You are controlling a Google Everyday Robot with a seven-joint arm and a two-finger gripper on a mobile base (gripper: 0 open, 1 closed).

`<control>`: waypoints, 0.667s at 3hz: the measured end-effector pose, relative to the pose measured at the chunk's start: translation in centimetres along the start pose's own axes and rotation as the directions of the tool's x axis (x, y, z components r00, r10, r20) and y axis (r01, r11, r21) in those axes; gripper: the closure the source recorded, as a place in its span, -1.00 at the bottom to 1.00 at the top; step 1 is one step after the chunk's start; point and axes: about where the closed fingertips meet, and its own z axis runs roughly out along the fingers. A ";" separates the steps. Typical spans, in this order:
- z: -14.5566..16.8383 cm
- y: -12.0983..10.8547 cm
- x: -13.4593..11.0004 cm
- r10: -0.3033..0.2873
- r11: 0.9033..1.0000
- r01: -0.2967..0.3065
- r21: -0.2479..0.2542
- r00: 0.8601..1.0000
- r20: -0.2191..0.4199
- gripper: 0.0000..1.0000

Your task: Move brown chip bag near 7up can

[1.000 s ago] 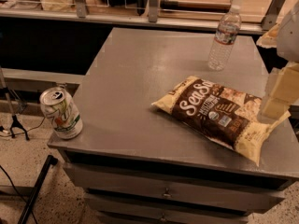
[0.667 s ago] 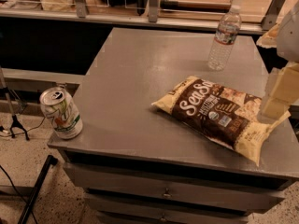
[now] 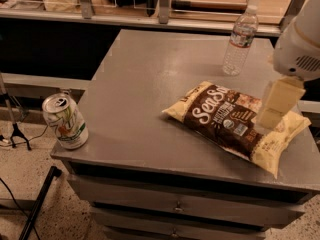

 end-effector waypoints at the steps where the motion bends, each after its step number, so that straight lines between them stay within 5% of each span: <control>1: 3.5 -0.4 -0.3 0.082 0.995 -0.083 -0.054 0.996 -0.021 -1.00; 2: 6.3 0.3 -0.5 0.143 0.984 -0.144 -0.108 0.990 -0.018 -1.00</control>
Offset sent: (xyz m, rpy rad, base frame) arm 0.0097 0.0211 -0.0959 0.1193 0.1981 -0.1808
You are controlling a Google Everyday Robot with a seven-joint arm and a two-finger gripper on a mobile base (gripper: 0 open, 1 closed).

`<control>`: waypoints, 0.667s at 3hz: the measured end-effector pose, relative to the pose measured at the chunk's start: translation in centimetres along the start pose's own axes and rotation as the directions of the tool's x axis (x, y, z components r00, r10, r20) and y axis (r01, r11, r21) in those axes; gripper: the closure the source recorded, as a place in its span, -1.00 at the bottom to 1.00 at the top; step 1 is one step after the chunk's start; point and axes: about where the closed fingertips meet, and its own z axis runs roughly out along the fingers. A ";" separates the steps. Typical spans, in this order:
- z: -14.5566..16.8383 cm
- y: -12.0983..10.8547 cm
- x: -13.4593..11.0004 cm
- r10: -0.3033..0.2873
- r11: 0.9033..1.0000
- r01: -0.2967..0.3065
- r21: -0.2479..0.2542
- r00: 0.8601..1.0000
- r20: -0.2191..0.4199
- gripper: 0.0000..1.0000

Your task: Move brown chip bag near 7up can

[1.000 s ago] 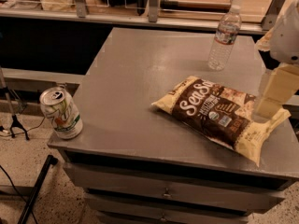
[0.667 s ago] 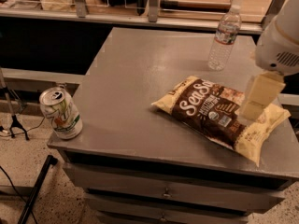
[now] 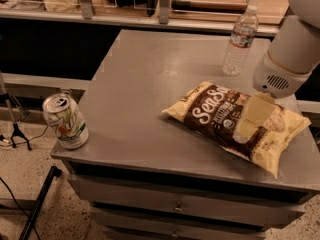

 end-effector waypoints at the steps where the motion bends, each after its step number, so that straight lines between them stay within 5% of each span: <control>1: 1.7 0.6 0.0 0.030 0.999 -0.030 -0.037 0.999 0.017 -1.00; 2: 1.9 0.7 0.0 0.033 0.999 -0.032 -0.041 0.999 0.020 -1.00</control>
Offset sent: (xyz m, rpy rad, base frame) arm -0.0029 0.0056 -0.0168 0.0365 0.0266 -0.0224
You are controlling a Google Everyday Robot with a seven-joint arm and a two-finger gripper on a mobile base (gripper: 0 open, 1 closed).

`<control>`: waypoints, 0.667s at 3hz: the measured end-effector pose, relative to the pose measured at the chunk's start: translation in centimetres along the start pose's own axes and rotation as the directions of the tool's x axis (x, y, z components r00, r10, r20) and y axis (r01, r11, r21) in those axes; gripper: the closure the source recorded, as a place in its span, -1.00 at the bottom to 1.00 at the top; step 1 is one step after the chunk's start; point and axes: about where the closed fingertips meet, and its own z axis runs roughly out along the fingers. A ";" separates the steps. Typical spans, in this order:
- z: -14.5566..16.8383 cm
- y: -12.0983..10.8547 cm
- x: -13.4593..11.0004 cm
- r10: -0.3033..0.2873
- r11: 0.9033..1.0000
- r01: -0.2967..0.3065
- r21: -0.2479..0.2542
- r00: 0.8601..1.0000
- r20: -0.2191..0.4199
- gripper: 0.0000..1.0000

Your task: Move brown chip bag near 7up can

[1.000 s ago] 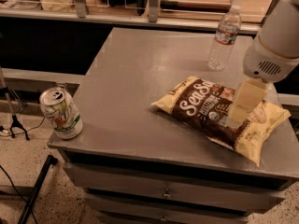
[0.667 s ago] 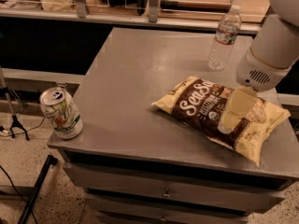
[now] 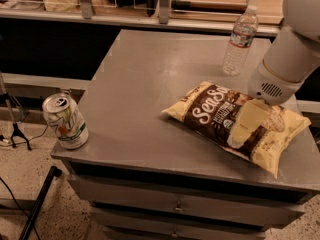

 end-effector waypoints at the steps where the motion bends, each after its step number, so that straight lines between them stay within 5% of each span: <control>1: 0.2 0.0 0.2 -0.004 1.000 0.004 -0.015 1.000 0.012 -1.00; 2: 1.4 0.0 0.1 -0.021 0.999 0.022 -0.040 0.999 0.025 -1.00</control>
Offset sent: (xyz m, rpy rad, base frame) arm 0.0014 0.0038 -0.0253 0.0594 0.0324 0.0513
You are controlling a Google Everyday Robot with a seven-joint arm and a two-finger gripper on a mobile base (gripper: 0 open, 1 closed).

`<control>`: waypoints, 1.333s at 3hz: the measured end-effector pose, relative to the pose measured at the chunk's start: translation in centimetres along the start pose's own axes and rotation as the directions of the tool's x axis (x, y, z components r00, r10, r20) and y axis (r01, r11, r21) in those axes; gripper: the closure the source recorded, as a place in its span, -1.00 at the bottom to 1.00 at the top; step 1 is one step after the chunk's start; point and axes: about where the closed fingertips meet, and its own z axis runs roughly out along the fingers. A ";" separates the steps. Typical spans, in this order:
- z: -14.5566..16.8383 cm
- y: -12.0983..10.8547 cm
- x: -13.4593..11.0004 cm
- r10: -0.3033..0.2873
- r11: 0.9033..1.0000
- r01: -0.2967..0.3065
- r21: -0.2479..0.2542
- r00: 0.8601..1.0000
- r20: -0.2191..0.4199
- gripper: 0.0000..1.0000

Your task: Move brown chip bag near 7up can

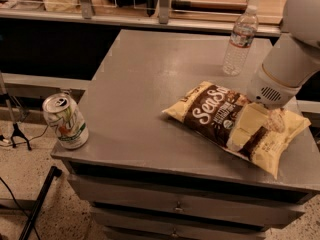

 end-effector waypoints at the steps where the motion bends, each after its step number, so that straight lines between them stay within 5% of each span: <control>1: 0.9 -0.2 -0.1 -0.002 1.000 0.002 -0.010 1.000 0.008 -1.00; 2: 0.8 -0.1 -0.2 -0.003 1.000 0.003 -0.008 1.000 0.008 -0.63; 4: 0.7 -0.1 -0.3 -0.006 1.000 0.006 -0.004 1.000 0.009 0.46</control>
Offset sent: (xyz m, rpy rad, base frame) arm 0.0025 0.0017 -0.0068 0.0099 0.0036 0.0032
